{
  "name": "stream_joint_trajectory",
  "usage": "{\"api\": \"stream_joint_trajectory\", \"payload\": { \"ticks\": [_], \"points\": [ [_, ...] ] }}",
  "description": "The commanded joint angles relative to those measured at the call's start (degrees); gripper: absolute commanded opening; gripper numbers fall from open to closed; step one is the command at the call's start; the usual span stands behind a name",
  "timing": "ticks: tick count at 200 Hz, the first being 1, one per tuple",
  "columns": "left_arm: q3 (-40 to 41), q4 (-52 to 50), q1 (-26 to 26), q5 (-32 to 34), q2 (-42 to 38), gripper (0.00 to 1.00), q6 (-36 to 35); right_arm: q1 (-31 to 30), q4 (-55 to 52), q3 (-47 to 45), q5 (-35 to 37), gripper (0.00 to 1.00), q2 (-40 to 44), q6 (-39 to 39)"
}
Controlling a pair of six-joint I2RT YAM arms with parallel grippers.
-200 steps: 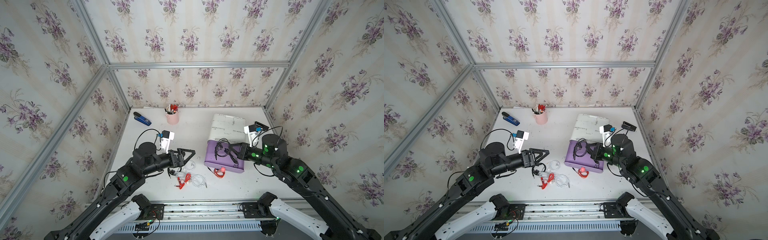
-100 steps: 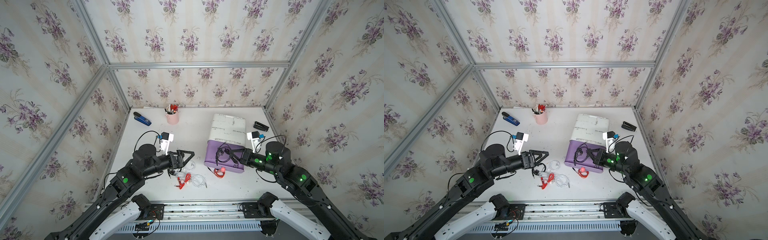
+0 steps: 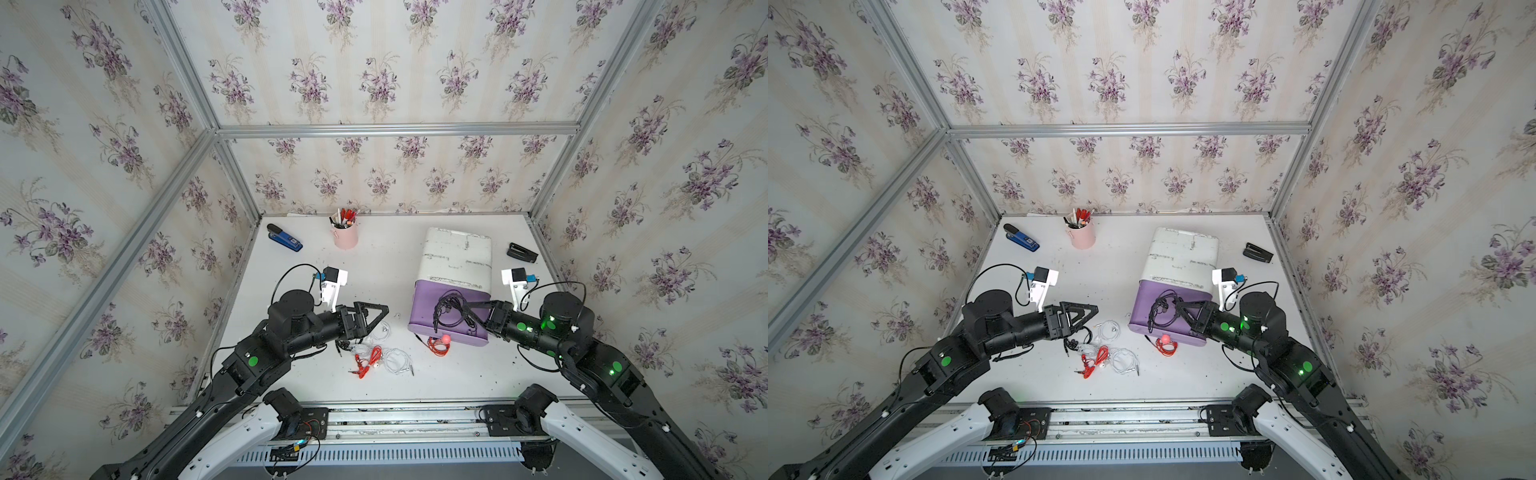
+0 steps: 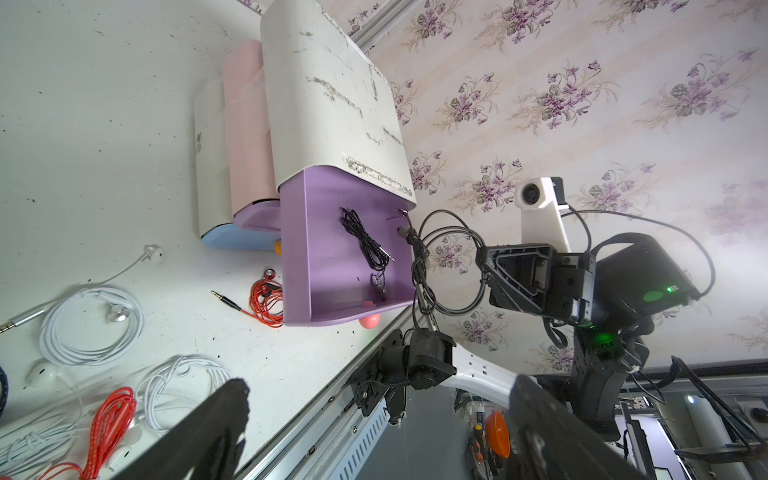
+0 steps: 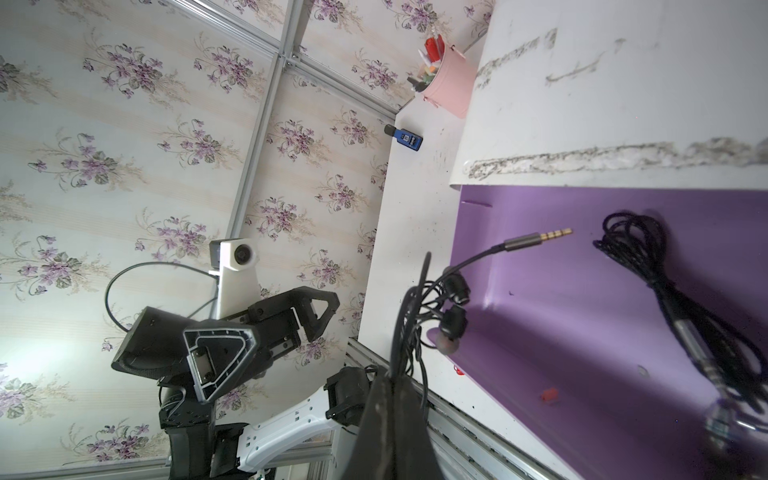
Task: Place the wired earphones into the drawer by color
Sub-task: Place the wired earphones in the drawer.
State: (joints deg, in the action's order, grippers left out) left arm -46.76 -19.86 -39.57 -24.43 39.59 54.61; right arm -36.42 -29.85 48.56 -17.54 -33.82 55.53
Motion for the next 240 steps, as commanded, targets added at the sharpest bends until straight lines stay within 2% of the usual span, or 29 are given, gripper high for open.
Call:
{"api": "stream_joint_trajectory", "payload": {
  "ticks": [1, 174, 240],
  "points": [
    [0.0, 0.8, 0.0, 0.2, -0.2, 1.00, -0.5, -0.1, 1.9, -1.3, 1.0, 0.00, -0.1, 0.8],
    [-0.3, -1.1, 0.1, 1.0, -0.4, 1.00, -2.2, 0.0, 10.2, -7.6, 9.5, 0.00, -3.5, 6.6],
    [-0.4, -3.2, 0.4, 1.4, -0.5, 1.00, -3.4, 0.1, 13.9, -10.5, 7.8, 0.00, -6.3, 7.5]
  ]
}}
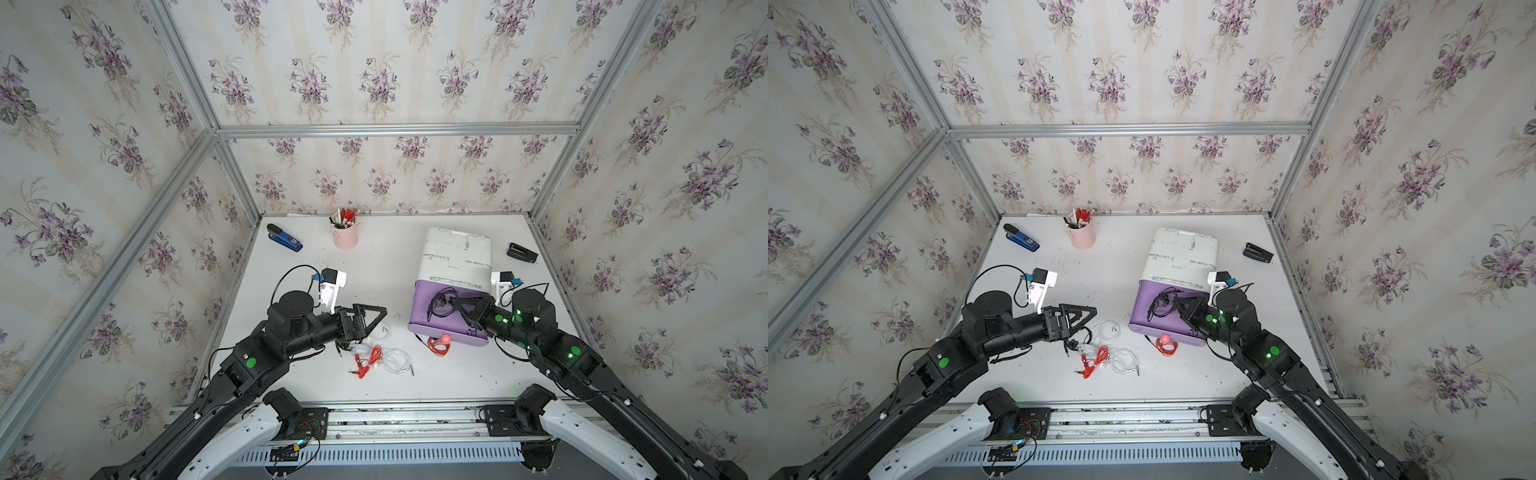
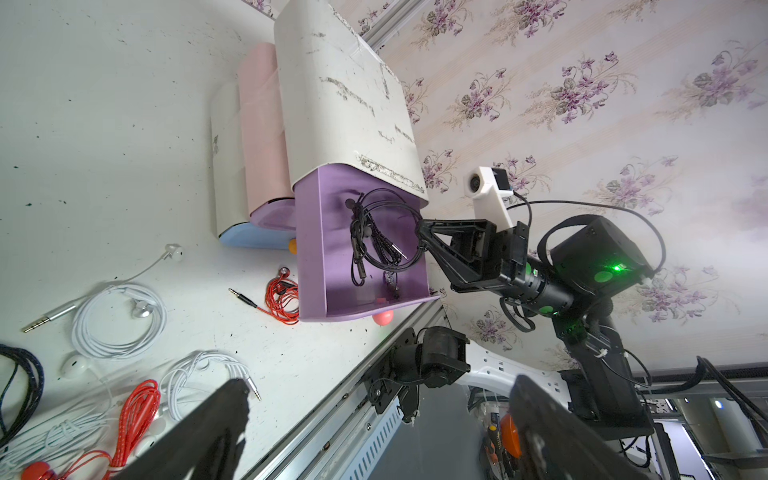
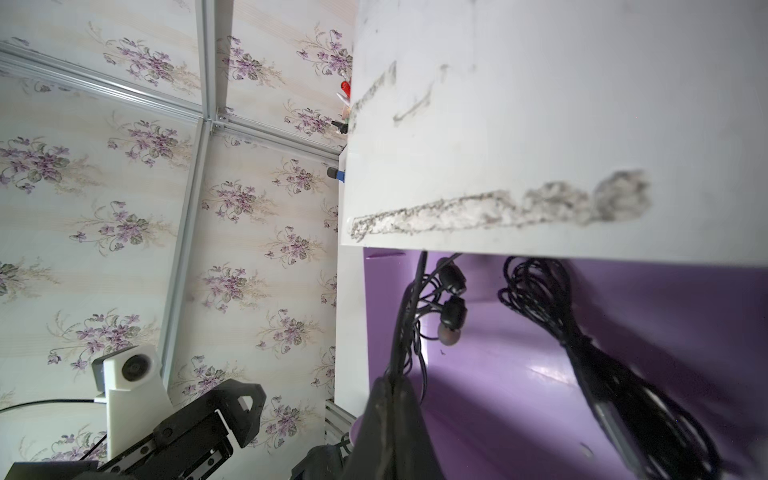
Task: Place the wired earphones into the drawer by color
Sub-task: Place the wired earphones in the drawer.
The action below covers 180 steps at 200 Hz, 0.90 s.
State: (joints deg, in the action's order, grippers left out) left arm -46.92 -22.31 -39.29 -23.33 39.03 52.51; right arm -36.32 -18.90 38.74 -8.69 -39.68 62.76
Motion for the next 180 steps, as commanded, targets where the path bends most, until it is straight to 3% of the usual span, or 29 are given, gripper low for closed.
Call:
{"api": "stream_joint_trajectory", "payload": {
  "ticks": [1, 40, 81, 108, 170, 180],
  "points": [
    [-0.3, -0.8, 0.1, 0.4, 0.1, 1.00, -1.3, 0.0, 2.9, -0.8, -1.2, 0.00, -0.5, 0.2],
    [0.9, -1.5, 0.4, 0.9, -0.3, 1.00, -1.4, 0.0, 2.3, -2.5, -1.3, 0.00, -0.1, 0.7],
    [1.5, -2.0, 0.5, 1.1, -0.3, 1.00, -1.4, 0.0, 0.9, -2.8, -1.5, 0.26, -1.7, -0.1],
    [1.4, -2.8, 0.6, 1.5, -0.3, 1.00, -1.5, 0.0, -3.1, 0.2, 1.1, 0.34, -2.5, -2.5],
    [-0.5, -8.2, 1.0, 2.5, 0.5, 1.00, -3.5, 0.2, -14.4, 8.8, 6.4, 0.42, -1.8, -9.0],
    [-1.8, -12.3, 1.0, 5.6, 1.1, 1.00, -4.3, 0.2, -15.9, 10.5, 6.8, 0.42, -1.6, -10.4]
  ]
}}
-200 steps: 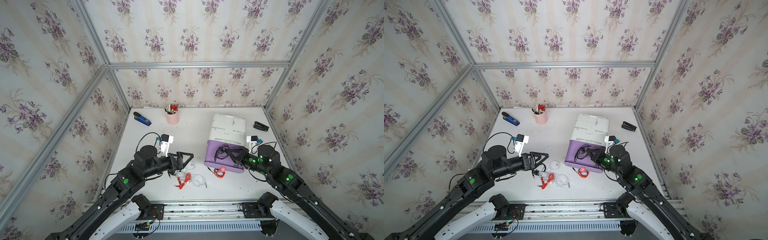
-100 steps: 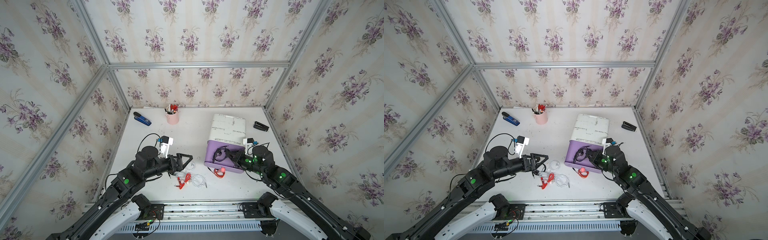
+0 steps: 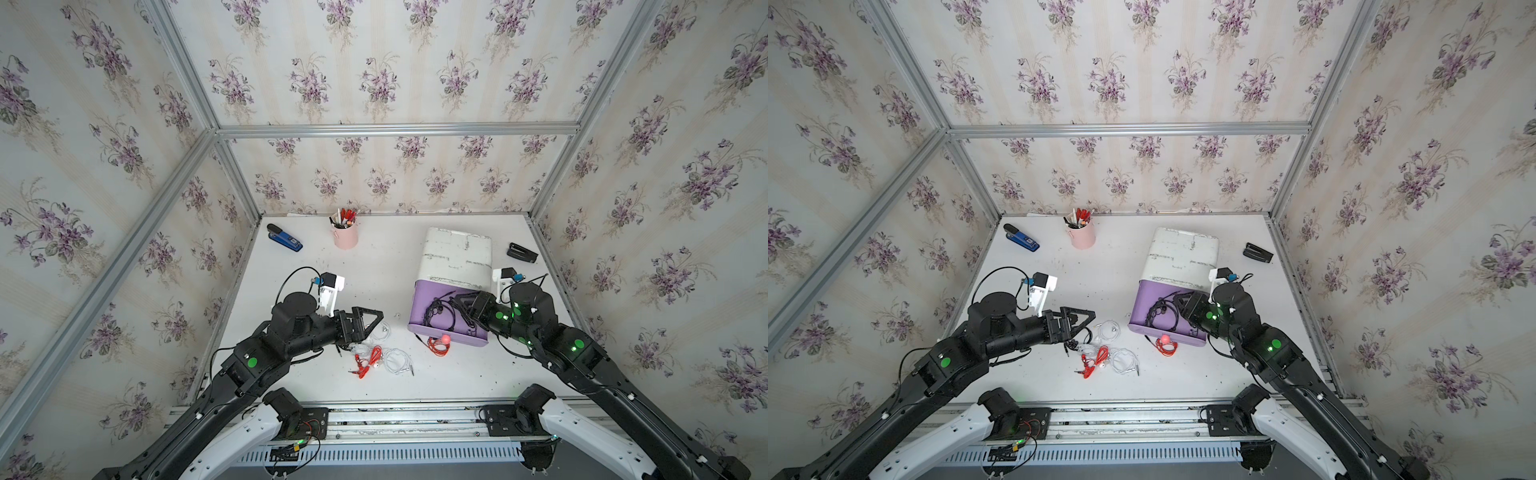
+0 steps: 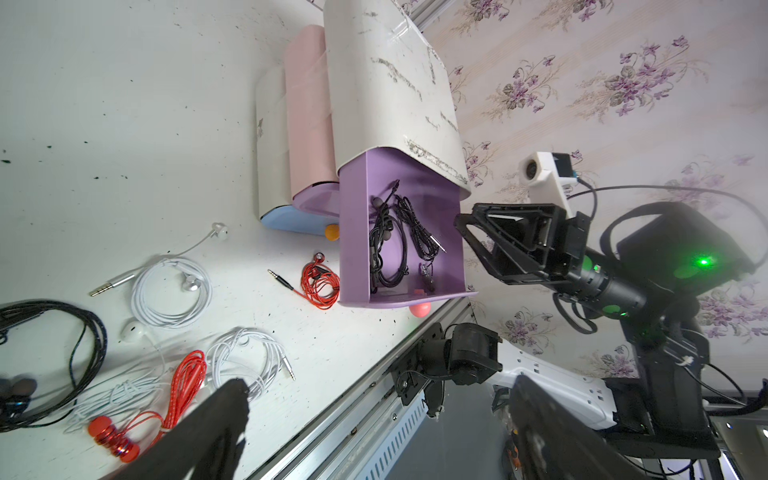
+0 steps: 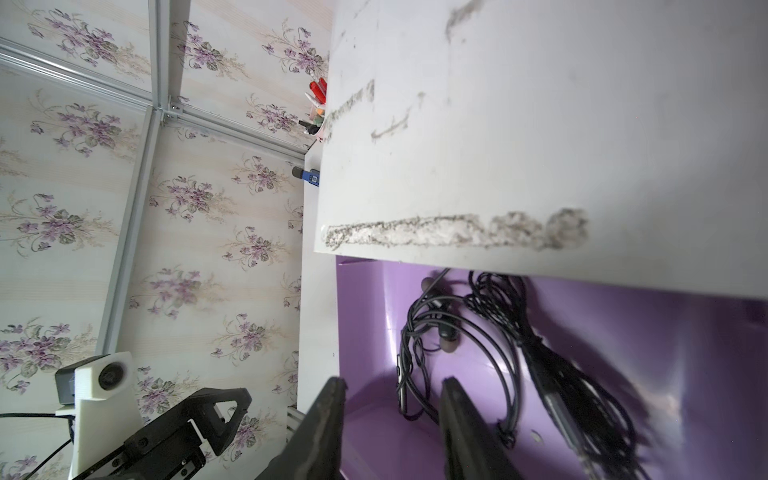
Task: Place the wired earphones into the drawer by color
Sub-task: Place the wired earphones in the drawer, then pick up the wired earphones from the center of the board.
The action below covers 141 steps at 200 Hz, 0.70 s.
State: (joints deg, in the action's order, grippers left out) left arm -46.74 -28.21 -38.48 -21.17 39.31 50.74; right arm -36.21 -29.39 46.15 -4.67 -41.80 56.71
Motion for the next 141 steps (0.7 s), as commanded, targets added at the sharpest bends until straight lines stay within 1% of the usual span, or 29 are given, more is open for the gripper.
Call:
{"api": "stream_joint_trajectory", "payload": {
  "ticks": [1, 20, 39, 50, 65, 91, 107, 123, 141],
  "points": [
    [-2.1, -6.9, 0.2, 3.6, 0.9, 1.00, -2.7, 0.1, -5.5, 3.2, 2.8, 0.42, 0.5, -4.5],
    [-5.3, -18.0, 0.2, 8.2, 3.8, 1.00, -4.4, 0.1, -8.1, 7.4, 3.0, 0.43, -0.3, -8.5],
    [-6.3, -26.3, 0.2, 9.4, 8.0, 1.00, -6.3, 0.1, -10.8, 11.9, 2.3, 0.43, -3.4, -12.3],
    [-5.8, -29.8, 0.2, 10.5, 10.6, 0.99, -5.8, 0.1, -11.8, 14.2, 1.7, 0.43, -5.5, -14.1],
    [-5.0, -33.8, 0.2, 15.4, 13.3, 0.99, -3.1, 0.1, -11.1, 15.8, 0.5, 0.43, -7.2, -15.2],
    [-1.3, -30.8, 0.6, 21.8, 14.4, 0.97, 1.3, 0.1, -7.9, 15.8, -1.7, 0.43, -8.2, -15.3],
    [0.0, -28.0, 1.6, 25.5, 15.3, 0.95, 1.4, 0.0, -6.9, 15.1, -2.2, 0.43, -8.1, -15.2],
    [-0.2, -27.1, 3.3, 26.3, 19.1, 0.89, -1.3, 0.1, -6.7, 14.5, -2.3, 0.43, -8.1, -15.2],
    [-0.2, -26.2, 6.2, 24.0, 25.0, 0.85, -4.7, 0.1, -6.7, 13.8, -2.7, 0.43, -7.6, -15.3]
  ]
}}
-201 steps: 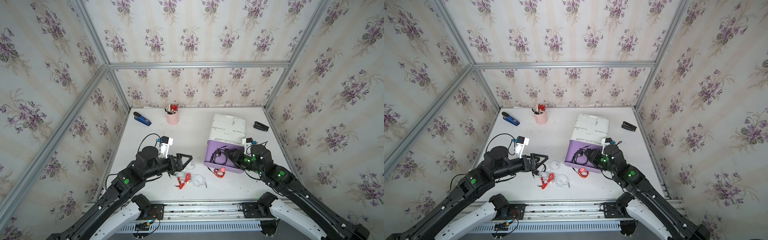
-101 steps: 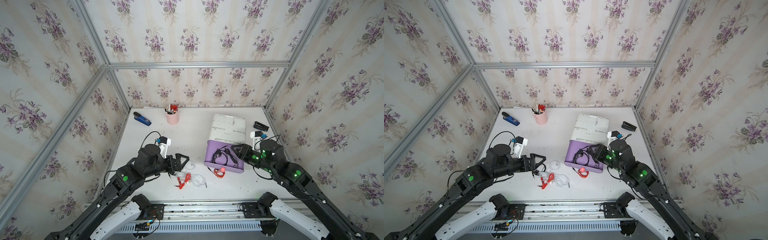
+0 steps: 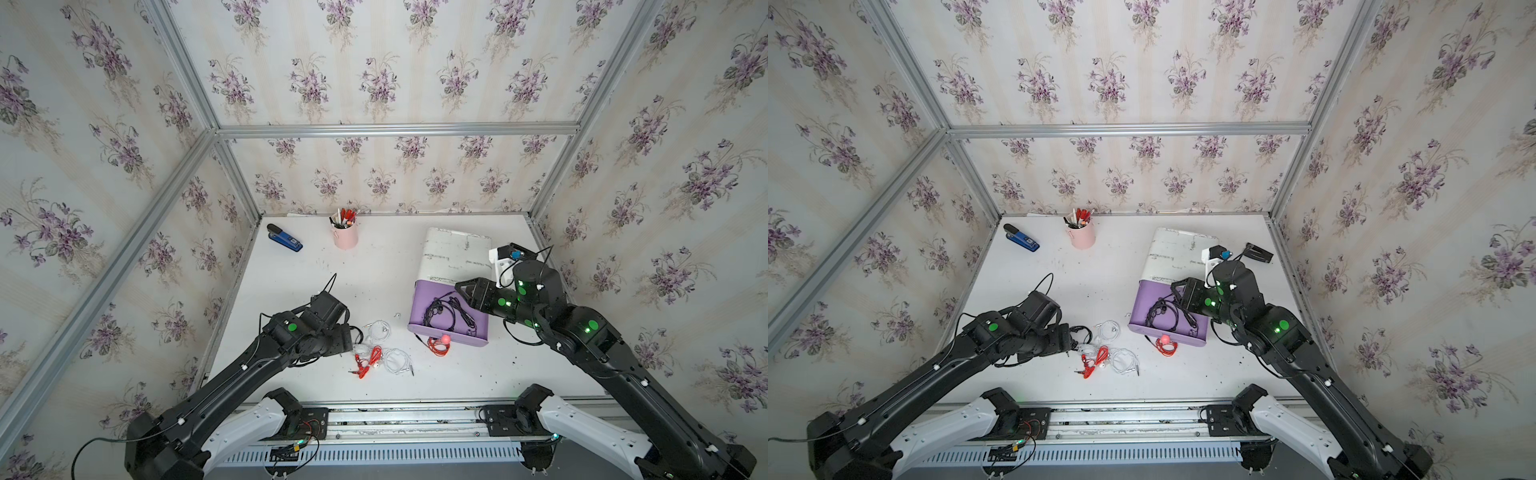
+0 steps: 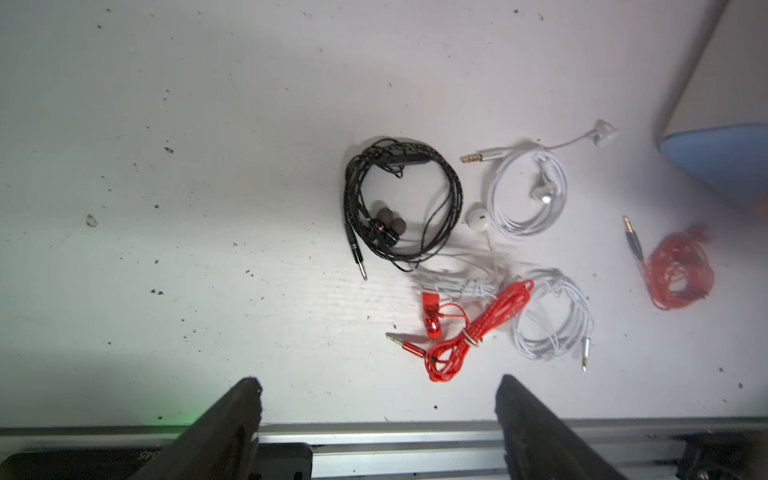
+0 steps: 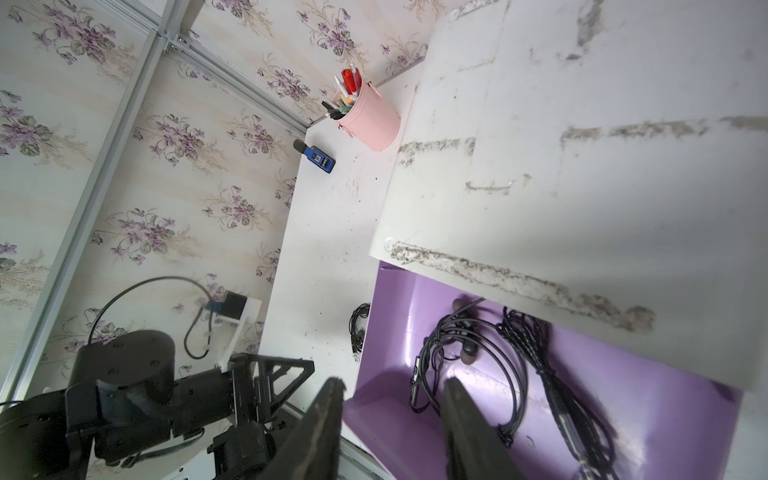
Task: Place the wired earphones into the drawer by color
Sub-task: Pick up the wired earphones from the center of the board.
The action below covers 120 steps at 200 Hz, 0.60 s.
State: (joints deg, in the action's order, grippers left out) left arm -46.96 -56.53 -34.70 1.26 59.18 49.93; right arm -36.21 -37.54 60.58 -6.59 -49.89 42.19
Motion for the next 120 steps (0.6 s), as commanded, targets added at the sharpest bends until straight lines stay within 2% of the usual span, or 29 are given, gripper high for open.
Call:
{"api": "stream_joint_trajectory", "payload": {
  "ticks": [1, 23, 83, 120],
  "points": [
    [0.0, 2.3, 2.6, 1.4, 5.5, 0.85, -4.0, 0.0, 1.5, -0.7, -0.8, 0.43, 0.5, -0.7],
    [0.4, 4.6, 4.5, 0.5, 11.5, 0.78, -7.7, 0.1, 1.8, -1.7, -0.7, 0.42, 1.3, -0.6],
    [-1.4, 10.7, 9.2, -1.6, 20.2, 0.62, -13.2, 0.1, 3.3, -3.2, -1.1, 0.42, 1.1, -0.3],
    [-3.5, 12.2, 10.6, -3.4, 27.7, 0.56, -15.9, 0.1, 4.1, -3.7, -1.2, 0.42, 0.6, -0.4]
  ]
}}
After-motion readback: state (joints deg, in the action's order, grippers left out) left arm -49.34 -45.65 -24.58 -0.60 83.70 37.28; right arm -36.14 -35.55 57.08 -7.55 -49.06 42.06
